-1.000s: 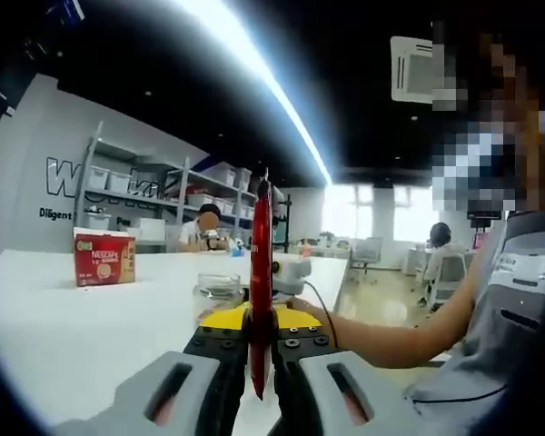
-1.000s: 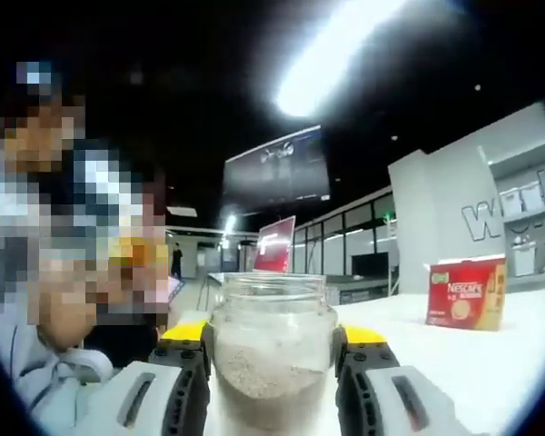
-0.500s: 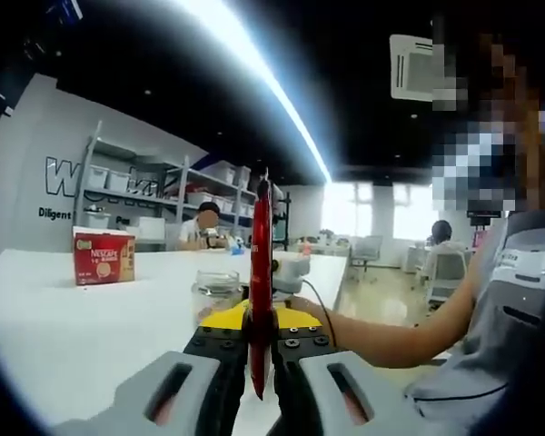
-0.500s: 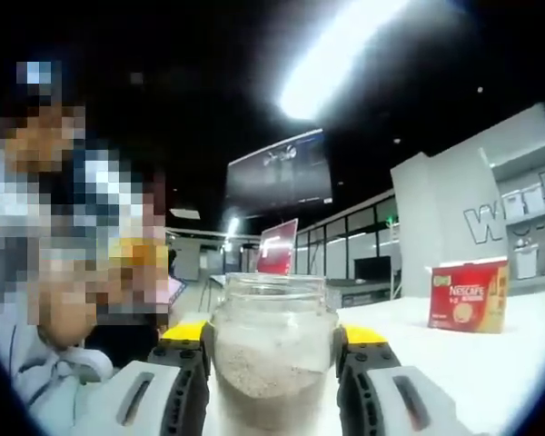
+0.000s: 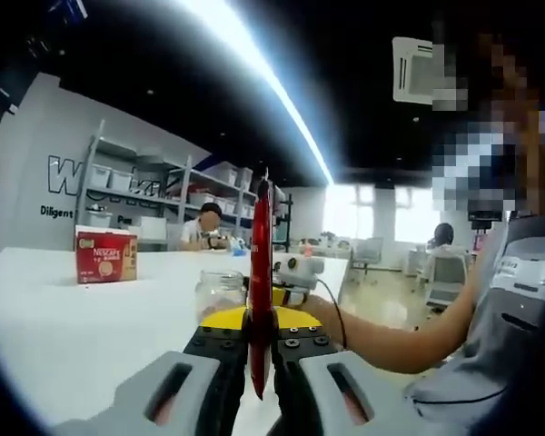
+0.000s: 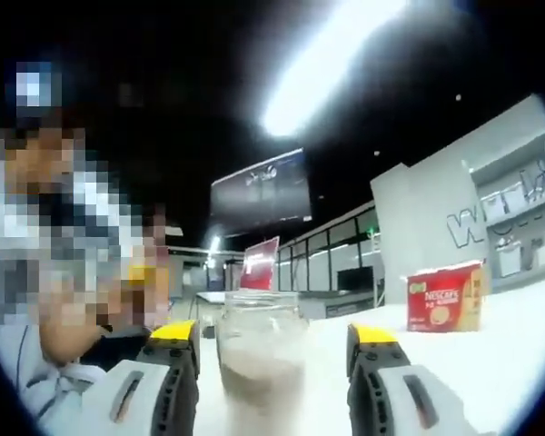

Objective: Tear open the coffee pouch, take out the coffee, and pour the coffee from the pouch into the cup

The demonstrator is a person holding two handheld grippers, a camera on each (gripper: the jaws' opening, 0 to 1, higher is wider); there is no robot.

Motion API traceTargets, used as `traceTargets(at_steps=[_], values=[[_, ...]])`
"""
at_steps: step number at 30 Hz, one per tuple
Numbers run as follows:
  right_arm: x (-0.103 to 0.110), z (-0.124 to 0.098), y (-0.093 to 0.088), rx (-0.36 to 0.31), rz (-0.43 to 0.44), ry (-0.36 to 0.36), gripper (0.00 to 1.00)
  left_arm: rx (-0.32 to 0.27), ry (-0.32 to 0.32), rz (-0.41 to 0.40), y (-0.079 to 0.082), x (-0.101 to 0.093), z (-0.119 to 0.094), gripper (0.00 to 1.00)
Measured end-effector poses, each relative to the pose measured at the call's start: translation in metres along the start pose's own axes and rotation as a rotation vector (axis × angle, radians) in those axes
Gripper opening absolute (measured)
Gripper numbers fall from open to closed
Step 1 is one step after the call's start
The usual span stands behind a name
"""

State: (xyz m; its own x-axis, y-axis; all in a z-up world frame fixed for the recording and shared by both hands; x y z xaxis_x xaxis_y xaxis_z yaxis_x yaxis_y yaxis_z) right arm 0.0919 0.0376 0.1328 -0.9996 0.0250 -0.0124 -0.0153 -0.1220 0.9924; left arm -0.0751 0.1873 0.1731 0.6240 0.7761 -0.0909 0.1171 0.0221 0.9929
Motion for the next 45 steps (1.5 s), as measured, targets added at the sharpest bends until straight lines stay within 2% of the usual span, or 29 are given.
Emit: traceTargets(at_steps=[3,7,8,10,13,16,20,21,22,24,28,31,37,41,45], values=[[0.012,-0.021,0.001,-0.012,0.004,-0.030,0.61,0.007,-0.012,-0.010,-0.005,0.000,0.004,0.12],[0.025,-0.035,0.000,-0.022,0.018,-0.045,0.52,0.017,-0.026,-0.032,-0.011,0.002,0.011,0.12],[0.041,-0.049,0.004,-0.102,0.059,-0.059,0.48,0.023,-0.040,-0.045,-0.014,0.000,0.018,0.12],[0.062,-0.054,0.002,-0.136,0.120,0.008,0.46,0.022,-0.056,-0.053,-0.014,-0.003,0.023,0.12],[0.083,-0.047,-0.003,-0.115,0.134,0.063,0.46,0.023,-0.088,-0.062,-0.017,-0.009,0.030,0.12],[0.108,-0.030,0.002,-0.098,0.105,0.131,0.47,0.017,-0.162,-0.093,-0.021,-0.019,0.037,0.12],[0.129,-0.006,0.021,-0.115,0.102,0.195,0.46,0.038,-0.217,-0.070,-0.029,-0.030,0.045,0.12],[0.135,-0.001,0.028,-0.126,0.122,0.222,0.44,0.039,-0.232,-0.064,-0.030,-0.032,0.046,0.12],[0.140,0.006,0.034,-0.125,0.169,0.259,0.36,0.036,-0.256,-0.056,-0.031,-0.036,0.048,0.12],[0.142,0.016,0.038,-0.110,0.183,0.264,0.29,0.029,-0.281,-0.053,-0.032,-0.041,0.051,0.12],[0.146,0.033,0.034,-0.062,0.212,0.268,0.26,0.030,-0.317,-0.036,-0.035,-0.049,0.051,0.12],[0.152,0.040,0.030,-0.034,0.222,0.280,0.20,0.038,-0.315,-0.028,-0.037,-0.051,0.052,0.12],[0.151,0.045,0.026,0.008,0.189,0.235,0.12,0.057,-0.288,-0.016,-0.040,-0.048,0.055,0.12],[0.149,0.044,0.026,0.010,0.188,0.237,0.11,0.060,-0.282,-0.013,-0.040,-0.047,0.056,0.12],[0.151,0.043,0.028,0.024,0.195,0.269,0.10,0.061,-0.292,-0.010,-0.039,-0.049,0.055,0.12]])
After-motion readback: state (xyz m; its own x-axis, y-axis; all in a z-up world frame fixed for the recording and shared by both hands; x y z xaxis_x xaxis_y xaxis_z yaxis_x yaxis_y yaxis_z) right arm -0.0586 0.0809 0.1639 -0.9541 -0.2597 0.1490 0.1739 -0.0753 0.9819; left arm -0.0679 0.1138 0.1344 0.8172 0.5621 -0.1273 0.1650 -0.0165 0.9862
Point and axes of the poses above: the point that each gripper's makers call its tool centre point, and the gripper's own axes: z roughly forward along the fingers, x roughly to its left, y roughly out of its top, the point moved 3 cm from there along -z, roughly backward along the fingers, and after that the axes turned 8 degrees about x, right-handed, at the moved point
